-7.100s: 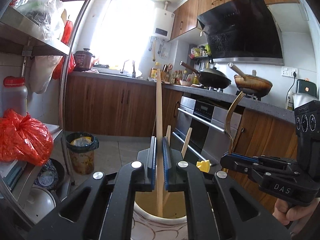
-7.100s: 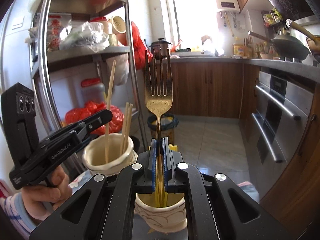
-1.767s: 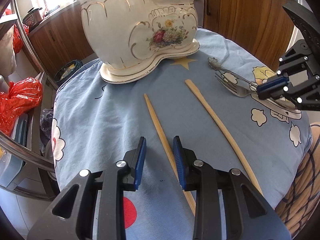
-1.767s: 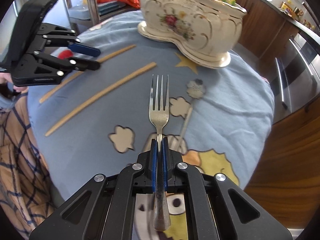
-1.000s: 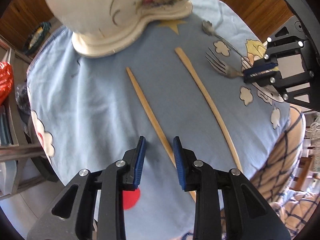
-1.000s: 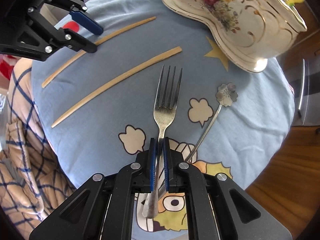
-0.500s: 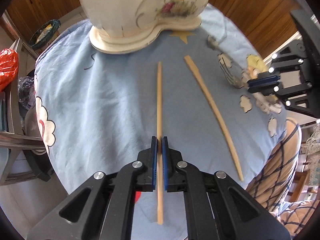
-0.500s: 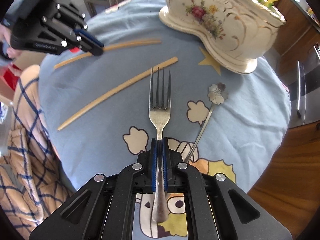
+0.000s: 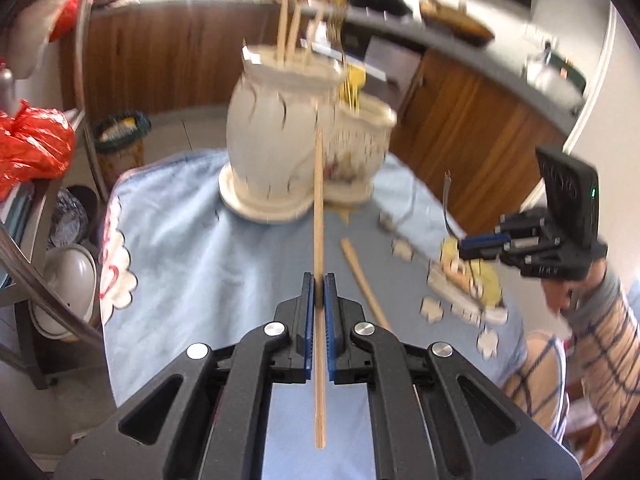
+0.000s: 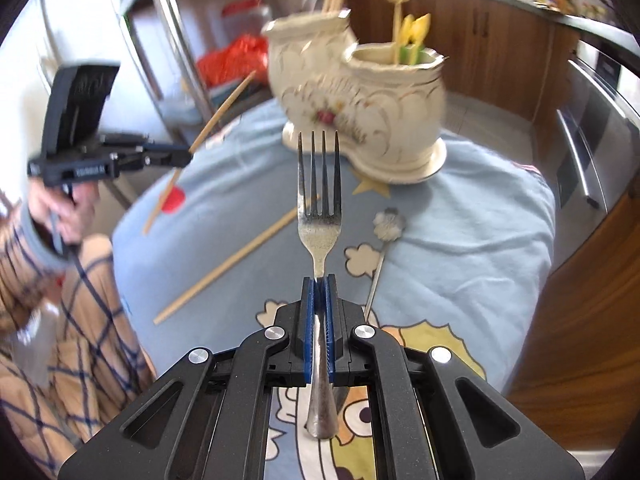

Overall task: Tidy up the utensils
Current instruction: 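Lift the chopstick and silver fork and lower them into the holder cups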

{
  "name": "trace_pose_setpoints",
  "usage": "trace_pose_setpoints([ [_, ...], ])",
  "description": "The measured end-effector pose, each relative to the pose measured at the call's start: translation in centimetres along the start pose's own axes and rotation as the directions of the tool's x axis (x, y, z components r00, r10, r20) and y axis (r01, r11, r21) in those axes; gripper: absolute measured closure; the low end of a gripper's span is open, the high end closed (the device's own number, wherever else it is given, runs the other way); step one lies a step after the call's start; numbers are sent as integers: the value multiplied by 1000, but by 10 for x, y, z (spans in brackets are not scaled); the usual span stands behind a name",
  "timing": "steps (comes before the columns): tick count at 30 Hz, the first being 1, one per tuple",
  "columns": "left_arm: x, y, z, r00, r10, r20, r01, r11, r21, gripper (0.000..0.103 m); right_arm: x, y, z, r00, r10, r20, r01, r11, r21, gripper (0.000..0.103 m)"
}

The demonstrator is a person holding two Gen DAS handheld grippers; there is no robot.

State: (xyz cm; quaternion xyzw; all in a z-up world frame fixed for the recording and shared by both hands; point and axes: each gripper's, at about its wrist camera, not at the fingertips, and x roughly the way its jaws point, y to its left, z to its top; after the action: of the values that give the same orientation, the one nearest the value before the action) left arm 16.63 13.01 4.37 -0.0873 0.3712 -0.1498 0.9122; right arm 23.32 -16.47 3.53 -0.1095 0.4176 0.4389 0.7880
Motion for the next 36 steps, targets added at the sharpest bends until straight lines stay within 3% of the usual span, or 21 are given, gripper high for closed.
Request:
trace_pose_setpoints([
  [3,-1,-10,8,996,-2,93,3,1000,-11,99,-7,3,0,997,17,76,-19,999,33,97],
  [8,-6,-25,24,973,-4,229,1,1000,13,99,-14,4,-1,986,23,165,-32,998,53,97],
  [15,-14,-44,37,943,15,334,-31,998,45,99,-17,-2,8,972,18,235,-36,997,72,97],
  [27,-30,-39,87,839,63,540,-73,997,-3,99,-57,-2,67,900,-2,437,-22,998,50,97],
  [31,-28,-34,107,813,55,580,-61,998,-9,99,-64,-2,93,869,-19,495,-1,999,41,97],
  [36,-23,-29,133,784,66,617,-75,997,-11,99,-60,-1,118,849,-32,528,25,999,20,97],
])
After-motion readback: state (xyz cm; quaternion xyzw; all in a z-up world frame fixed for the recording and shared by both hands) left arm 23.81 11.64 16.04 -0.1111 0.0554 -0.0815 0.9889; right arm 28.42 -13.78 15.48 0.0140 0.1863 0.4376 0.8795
